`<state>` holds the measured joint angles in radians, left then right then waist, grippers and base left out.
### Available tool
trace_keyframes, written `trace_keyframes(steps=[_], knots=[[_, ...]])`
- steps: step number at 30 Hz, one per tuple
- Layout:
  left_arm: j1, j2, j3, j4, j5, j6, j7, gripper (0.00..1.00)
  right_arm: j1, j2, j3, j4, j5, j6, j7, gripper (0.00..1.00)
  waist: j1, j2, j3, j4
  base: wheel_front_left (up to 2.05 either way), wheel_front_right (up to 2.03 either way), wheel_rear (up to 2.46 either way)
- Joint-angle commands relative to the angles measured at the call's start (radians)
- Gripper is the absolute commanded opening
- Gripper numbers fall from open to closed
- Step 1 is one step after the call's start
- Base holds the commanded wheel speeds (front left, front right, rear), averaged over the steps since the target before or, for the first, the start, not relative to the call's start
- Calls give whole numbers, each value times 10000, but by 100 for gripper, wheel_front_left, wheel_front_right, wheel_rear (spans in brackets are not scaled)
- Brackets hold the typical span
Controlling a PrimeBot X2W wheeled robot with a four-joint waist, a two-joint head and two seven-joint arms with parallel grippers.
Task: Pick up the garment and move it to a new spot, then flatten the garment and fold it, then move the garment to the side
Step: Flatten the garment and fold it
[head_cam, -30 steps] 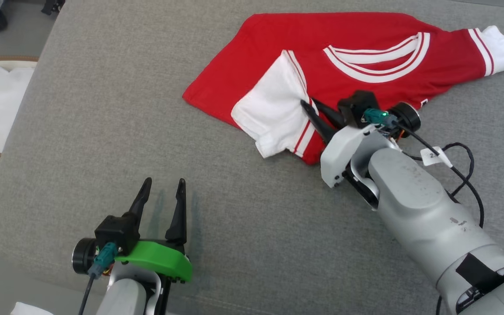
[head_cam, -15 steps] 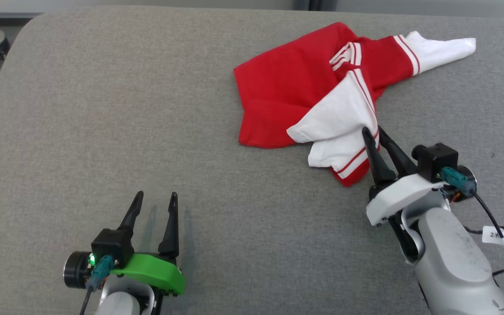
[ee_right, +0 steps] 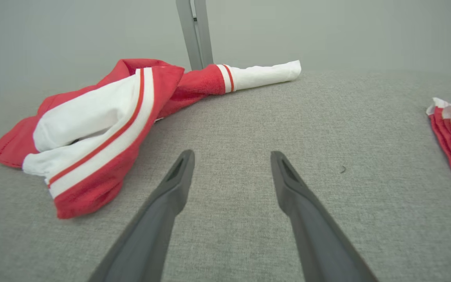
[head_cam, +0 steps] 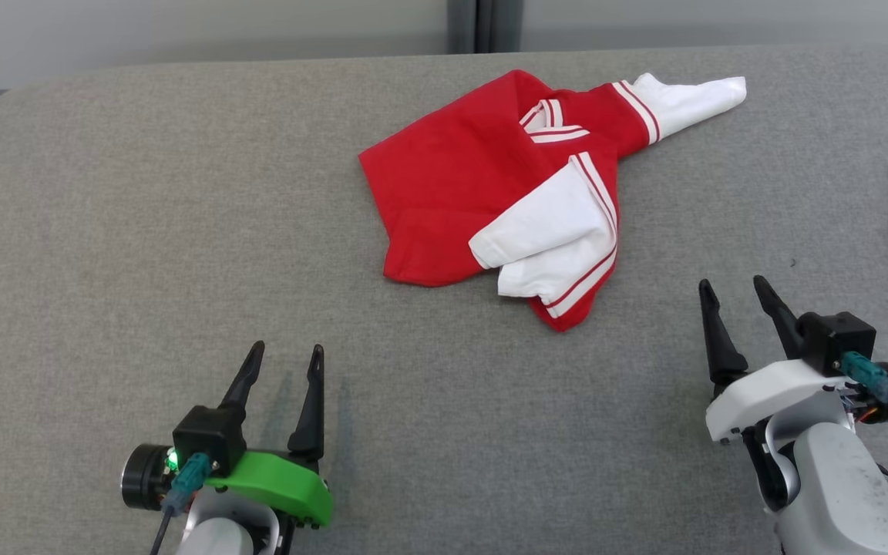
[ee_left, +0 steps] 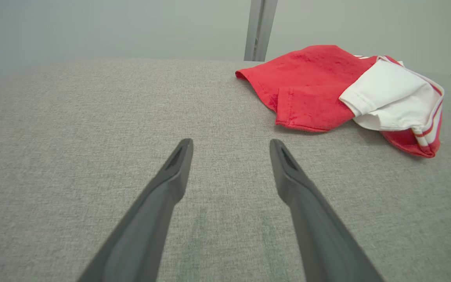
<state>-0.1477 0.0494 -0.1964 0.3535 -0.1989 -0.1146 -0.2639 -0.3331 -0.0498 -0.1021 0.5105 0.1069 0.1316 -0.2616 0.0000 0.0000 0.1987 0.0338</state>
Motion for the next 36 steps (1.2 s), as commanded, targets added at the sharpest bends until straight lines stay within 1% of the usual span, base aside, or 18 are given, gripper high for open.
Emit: trace_keyframes(steps=[1,9,15,19,24,26,31,32,33,34,36], knots=[[188,37,3,0,-64,-42,-2,100,136,-34,60,-132,83,-19,-45,100,0,0,-55,-14,0,0,0],[-208,36,-113,-30,-162,-57,-2,100,209,-31,310,-800,160,-19,-44,100,0,0,-62,-117,0,0,0],[-1138,34,-417,384,-201,-112,-2,100,115,-32,594,-1163,230,-19,-44,100,0,0,217,-649,0,0,0],[-2047,40,-648,1209,-289,-151,-2,100,-23,-30,707,-1430,200,-19,-45,100,0,0,623,-1148,0,0,0],[-3099,133,-967,2579,-610,-169,0,100,-119,-29,747,-1643,242,-19,-45,100,0,0,1116,-1743,0,0,0],[-3437,270,-916,3103,-725,-169,-2,100,-135,-27,743,-1696,256,-19,-45,100,0,0,1250,-1940,0,0,0],[-3912,368,-598,4160,-881,-171,-2,100,-133,-26,687,-1783,291,-19,-46,100,0,0,1427,-2243,0,0,0],[-3942,361,-581,4337,-928,-172,-2,51,-110,-27,667,-1788,287,-19,-46,100,0,0,1438,-2267,0,0,0],[-3981,351,-622,4459,-995,-172,2,32,-96,-26,654,-1794,291,-19,-44,100,0,0,1445,-2280,0,0,0],[-3998,345,-734,4575,-1073,-172,11,0,-84,-24,630,-1804,286,-19,-46,100,0,0,1446,-2280,0,0,0],[-3940,313,-983,4800,-1299,-172,20,0,-36,-27,550,-1796,259,-19,-46,100,0,0,1410,-2222,0,0,0]])
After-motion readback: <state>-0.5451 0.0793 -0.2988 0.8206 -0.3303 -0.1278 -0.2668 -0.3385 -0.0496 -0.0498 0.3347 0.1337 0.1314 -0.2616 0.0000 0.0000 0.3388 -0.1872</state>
